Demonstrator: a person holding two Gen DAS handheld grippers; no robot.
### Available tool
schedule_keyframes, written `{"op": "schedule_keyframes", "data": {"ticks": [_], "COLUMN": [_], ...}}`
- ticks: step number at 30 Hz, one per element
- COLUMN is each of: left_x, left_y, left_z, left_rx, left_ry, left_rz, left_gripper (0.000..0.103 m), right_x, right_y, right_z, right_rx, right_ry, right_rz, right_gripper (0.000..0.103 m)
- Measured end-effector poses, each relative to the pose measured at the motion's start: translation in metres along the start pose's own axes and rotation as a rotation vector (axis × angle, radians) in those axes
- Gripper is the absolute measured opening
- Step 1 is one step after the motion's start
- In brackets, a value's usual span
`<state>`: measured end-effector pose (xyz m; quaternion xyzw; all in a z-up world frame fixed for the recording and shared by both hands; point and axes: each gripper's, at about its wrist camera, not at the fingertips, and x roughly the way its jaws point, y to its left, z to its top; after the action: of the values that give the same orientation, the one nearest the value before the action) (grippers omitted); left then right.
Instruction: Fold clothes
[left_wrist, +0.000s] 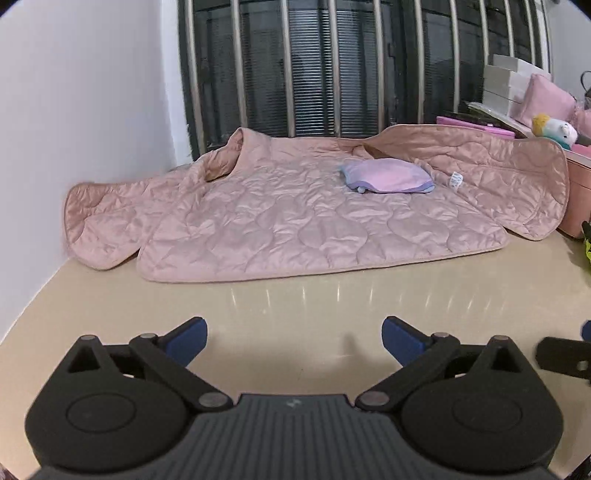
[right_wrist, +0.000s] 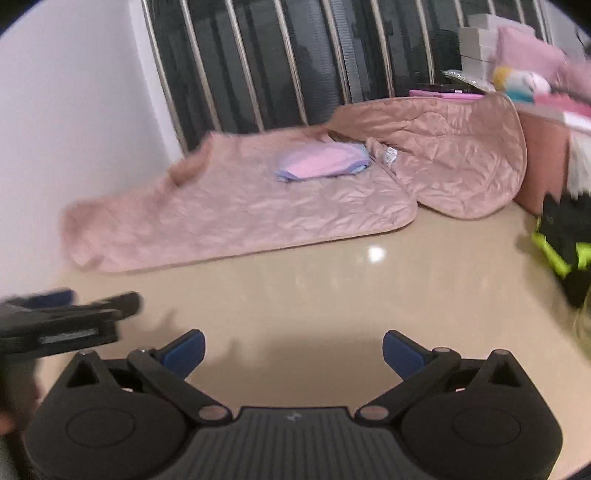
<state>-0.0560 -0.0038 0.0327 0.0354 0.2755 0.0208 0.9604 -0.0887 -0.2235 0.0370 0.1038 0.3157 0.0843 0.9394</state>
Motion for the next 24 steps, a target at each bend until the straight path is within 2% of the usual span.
{"op": "schedule_keyframes", "data": {"ticks": [3,7,11,15,17,20,24], "left_x": [0.009,0.022,0.035,0.044,0.049,0.059,0.067], "left_y": [-0.001,-0.006,-0.01,-0.01,-0.01,-0.006,-0.007], "left_z": [-0.005,-0.012,-0.013,-0.01,-0.009,-0.005,0.001], "left_rx": [-0.015,-0.009,0.019,0.018,0.011,-0.062,-0.081], "left_ry": [0.007,0.066,0.086,0.068,0.068,0.099,0.11], "left_rz": [0.022,0.026,0.033,0.055,0.033,-0.01,-0.002], "left_gripper": [0.103,0.103,0.103,0.103,0.103,0.103,0.102], "right_x": [0.0,0.015,0.045,0.069,0.078,0.088,0.098], "right_y": [-0.007,-0.007,-0.012,-0.012,-0.008,-0.001,0.002], "right_z": [-0.008,-0.006,0.004,0.012,0.014,0.019,0.025], "right_rx": [0.008,-0.029,-0.031,-0.035,-0.061,-0.101,-0.106], "right_ry": [-0.03,-0.087,-0.045,-0.016,-0.01,0.022,0.031], "right_rz": [-0.046,-0.136,-0.213,-0.232,-0.243,-0.251,-0.242], "right_gripper": [0.103,0.103,0.103,0.103,0.103,0.103,0.103]}}
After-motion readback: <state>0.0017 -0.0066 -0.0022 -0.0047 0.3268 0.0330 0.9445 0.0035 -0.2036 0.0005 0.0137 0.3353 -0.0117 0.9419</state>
